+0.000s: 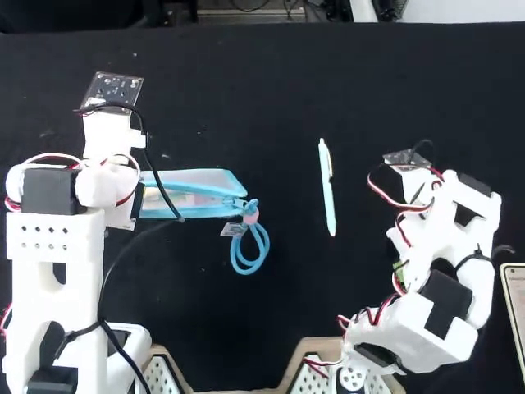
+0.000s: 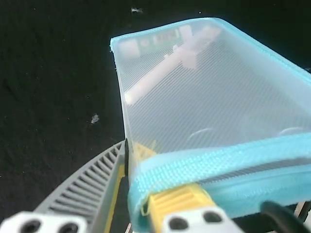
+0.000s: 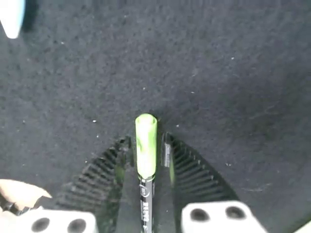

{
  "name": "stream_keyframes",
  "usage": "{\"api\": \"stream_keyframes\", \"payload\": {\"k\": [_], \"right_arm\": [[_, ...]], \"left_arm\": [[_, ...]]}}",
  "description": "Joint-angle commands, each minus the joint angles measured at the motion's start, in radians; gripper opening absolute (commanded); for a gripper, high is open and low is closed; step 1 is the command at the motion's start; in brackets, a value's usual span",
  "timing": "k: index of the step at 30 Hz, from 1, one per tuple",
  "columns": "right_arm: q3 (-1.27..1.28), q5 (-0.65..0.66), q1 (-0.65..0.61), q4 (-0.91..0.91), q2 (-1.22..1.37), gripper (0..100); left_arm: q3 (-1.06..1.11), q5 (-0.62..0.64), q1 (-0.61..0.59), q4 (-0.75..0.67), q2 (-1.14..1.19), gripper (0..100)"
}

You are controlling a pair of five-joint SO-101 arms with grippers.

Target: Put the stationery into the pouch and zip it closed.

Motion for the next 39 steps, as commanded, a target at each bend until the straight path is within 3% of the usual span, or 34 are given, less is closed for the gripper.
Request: {"api": "stream_keyframes", "payload": {"k": [1, 15, 18, 20, 23, 27, 30, 34, 39], "right_arm": [[-0.035, 0.017, 0.017, 0.014, -0.065, 9.1], [0.145, 0.020, 0.017, -0.209, -0.091, 8.8], [0.145, 0.020, 0.017, -0.209, -0.093, 1.0], [0.142, 0.018, 0.017, -0.207, -0.108, 1.5], [0.130, 0.014, 0.017, -0.153, -0.205, 1.0], [0.067, 0.014, -0.009, 0.057, -0.424, 1.0], [0.053, -0.005, -0.069, 0.178, -0.624, 1.0], [0.044, -0.144, -0.209, 0.230, -0.888, 1.0], [-0.013, -0.408, -0.531, 0.229, -1.167, 1.0]], "left_arm": [[-0.008, -0.005, 0.004, 0.005, 0.011, 3], [-0.010, -0.005, 0.001, 0.005, 0.011, 3], [-0.010, -0.005, 0.001, 0.005, 0.011, 3], [-0.010, -0.005, -0.001, 0.005, 0.011, 3], [-0.010, -0.005, 0.002, 0.005, 0.011, 3], [-0.012, -0.005, 0.004, 0.005, 0.011, 3], [-0.010, -0.005, 0.004, 0.005, 0.011, 3], [-0.007, -0.005, 0.004, 0.005, 0.011, 3], [-0.008, -0.005, 0.004, 0.005, 0.011, 3]]}}
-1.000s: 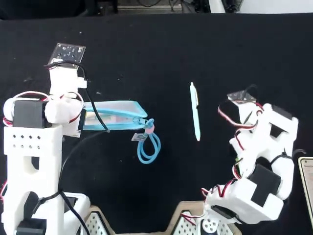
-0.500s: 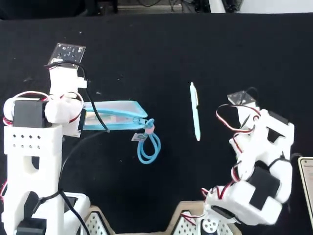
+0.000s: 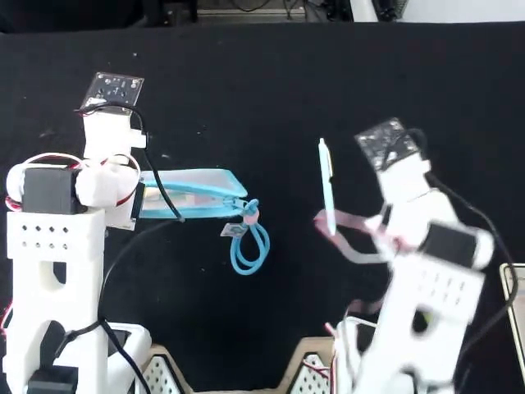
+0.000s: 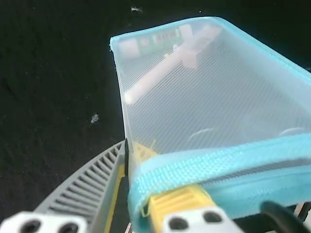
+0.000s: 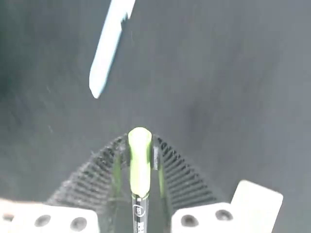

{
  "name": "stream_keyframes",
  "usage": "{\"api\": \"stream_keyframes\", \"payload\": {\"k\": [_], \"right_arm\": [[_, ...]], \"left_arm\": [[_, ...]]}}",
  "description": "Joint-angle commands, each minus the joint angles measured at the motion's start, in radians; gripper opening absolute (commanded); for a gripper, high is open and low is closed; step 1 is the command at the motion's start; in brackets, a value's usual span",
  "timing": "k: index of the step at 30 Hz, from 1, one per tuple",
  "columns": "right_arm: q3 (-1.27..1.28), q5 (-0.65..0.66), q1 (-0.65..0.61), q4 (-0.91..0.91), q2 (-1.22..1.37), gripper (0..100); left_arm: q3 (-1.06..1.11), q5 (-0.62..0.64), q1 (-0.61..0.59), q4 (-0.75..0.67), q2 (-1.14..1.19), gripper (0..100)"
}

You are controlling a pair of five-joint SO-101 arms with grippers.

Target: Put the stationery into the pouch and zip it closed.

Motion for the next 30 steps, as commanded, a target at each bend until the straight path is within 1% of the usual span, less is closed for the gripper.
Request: {"api": "stream_keyframes", "payload": {"k": [1, 5, 8, 11, 14, 17, 21, 30], "right_arm": [[-0.120, -0.201, -0.253, 0.002, -0.205, 1.0], [-0.223, -0.371, -0.514, -0.035, -0.298, 1.1], [-0.239, -0.460, -0.690, -0.091, -0.328, 1.1], [-0.239, -0.493, -0.824, -0.157, -0.351, 1.1], [-0.237, -0.497, -0.922, -0.241, -0.380, 1.1], [-0.237, -0.497, -0.991, -0.334, -0.415, 1.1], [-0.234, -0.497, -1.049, -0.439, -0.432, 1.1], [-0.096, -0.497, -1.062, -0.674, -0.435, 1.1]], "left_arm": [[-0.010, -0.005, 0.004, 0.005, 0.011, 3], [-0.010, -0.005, 0.004, 0.005, 0.011, 3], [-0.008, -0.005, 0.004, 0.005, 0.011, 3], [-0.007, -0.005, 0.004, 0.005, 0.011, 3], [-0.007, -0.005, 0.002, 0.005, 0.011, 3], [-0.005, -0.005, -0.001, 0.005, 0.011, 3], [-0.005, -0.002, -0.002, 0.005, 0.011, 3], [-0.004, 0.000, -0.004, 0.005, 0.011, 3]]}}
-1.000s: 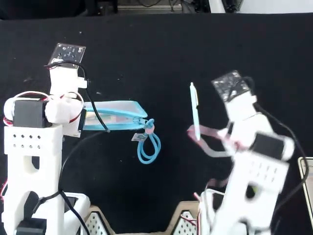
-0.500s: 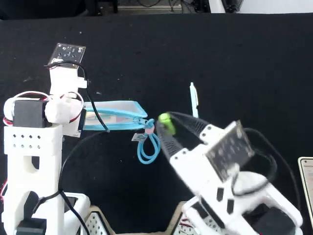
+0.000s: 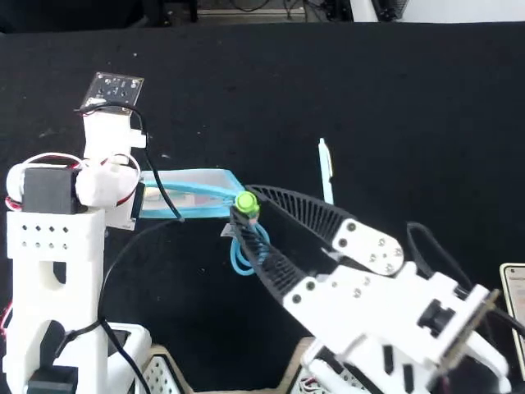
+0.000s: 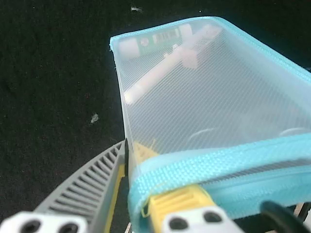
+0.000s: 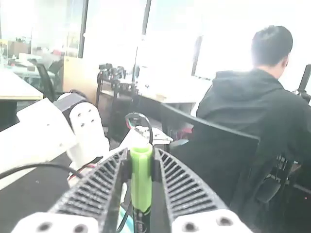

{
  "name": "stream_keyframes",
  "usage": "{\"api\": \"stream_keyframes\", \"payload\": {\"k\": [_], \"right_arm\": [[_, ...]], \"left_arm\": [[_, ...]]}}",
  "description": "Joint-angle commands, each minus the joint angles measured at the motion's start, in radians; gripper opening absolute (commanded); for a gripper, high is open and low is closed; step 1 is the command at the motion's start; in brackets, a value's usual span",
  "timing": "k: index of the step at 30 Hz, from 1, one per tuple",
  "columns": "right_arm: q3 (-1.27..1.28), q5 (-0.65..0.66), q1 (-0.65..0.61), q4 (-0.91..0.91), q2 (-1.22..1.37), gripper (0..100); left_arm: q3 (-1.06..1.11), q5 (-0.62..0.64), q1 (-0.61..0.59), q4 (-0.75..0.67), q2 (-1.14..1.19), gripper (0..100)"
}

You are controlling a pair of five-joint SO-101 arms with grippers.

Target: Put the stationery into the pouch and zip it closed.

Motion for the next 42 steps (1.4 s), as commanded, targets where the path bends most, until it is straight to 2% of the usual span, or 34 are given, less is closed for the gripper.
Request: {"api": "stream_keyframes", "payload": {"k": [1, 10, 20, 28, 34, 37, 42], "right_arm": [[0.031, -0.011, -0.009, -0.101, -0.005, 1.1], [0.257, -0.008, -0.009, -0.377, -0.005, 1.1], [0.486, -0.002, -0.002, -0.477, -0.007, 1.1], [0.568, -0.002, -0.006, -0.442, 0.002, 1.5], [0.490, 0.069, -0.008, -0.213, 0.002, 16.5], [0.432, 0.074, -0.006, -0.141, 0.002, 16.9], [0.366, 0.074, -0.002, -0.129, 0.002, 16.9]], "left_arm": [[-0.004, 0.000, -0.004, 0.005, 0.011, 3], [-0.004, 0.000, -0.004, 0.005, 0.011, 3], [-0.004, -0.003, -0.004, 0.005, 0.011, 3], [-0.004, -0.003, -0.004, 0.005, 0.011, 3], [-0.005, -0.003, -0.004, 0.005, 0.011, 3], [-0.005, -0.003, -0.004, 0.005, 0.011, 3], [-0.005, -0.003, -0.004, 0.005, 0.011, 3]]}}
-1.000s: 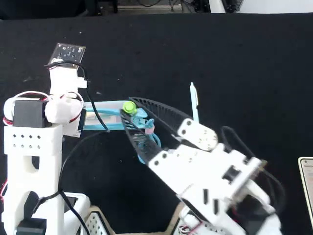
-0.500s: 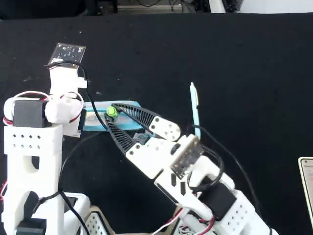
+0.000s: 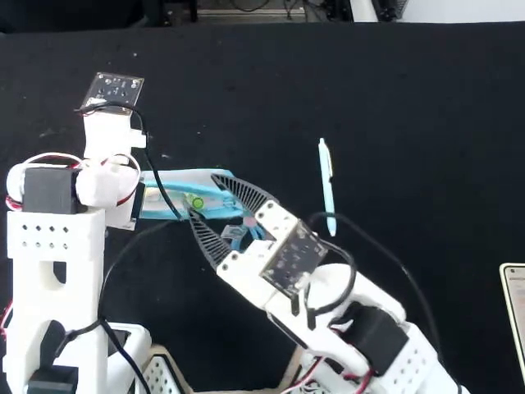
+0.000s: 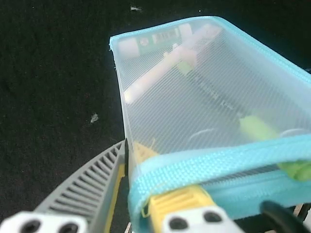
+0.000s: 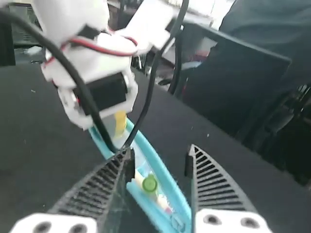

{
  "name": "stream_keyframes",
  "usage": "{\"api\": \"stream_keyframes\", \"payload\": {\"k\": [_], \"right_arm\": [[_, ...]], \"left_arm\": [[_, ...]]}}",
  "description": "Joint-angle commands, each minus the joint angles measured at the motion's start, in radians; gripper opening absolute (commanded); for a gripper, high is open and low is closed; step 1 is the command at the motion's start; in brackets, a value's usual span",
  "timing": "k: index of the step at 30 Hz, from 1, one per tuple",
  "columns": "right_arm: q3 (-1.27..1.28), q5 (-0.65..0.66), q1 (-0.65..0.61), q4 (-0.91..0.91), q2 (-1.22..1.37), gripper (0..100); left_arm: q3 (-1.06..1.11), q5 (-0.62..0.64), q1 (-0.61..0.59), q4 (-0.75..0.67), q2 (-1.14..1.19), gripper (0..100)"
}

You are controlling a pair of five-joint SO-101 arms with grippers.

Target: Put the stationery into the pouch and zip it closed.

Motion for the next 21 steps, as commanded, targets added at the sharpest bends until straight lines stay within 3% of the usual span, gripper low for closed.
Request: {"api": "stream_keyframes", "payload": {"k": [1, 7, 11, 21], "right_arm": [[-0.101, 0.012, 0.003, 0.005, -0.008, 16.9], [-0.114, -0.011, 0.121, 0.005, -0.002, 14.2], [0.004, 0.028, 0.104, -0.003, -0.002, 8.5], [0.087, 0.055, 0.043, -0.127, 0.225, 8.5]], "left_arm": [[-0.007, -0.003, -0.004, 0.005, 0.011, 3], [-0.007, -0.003, -0.004, 0.005, 0.011, 3], [-0.012, -0.003, -0.004, 0.005, 0.011, 3], [-0.013, -0.003, -0.004, 0.005, 0.011, 3]]}}
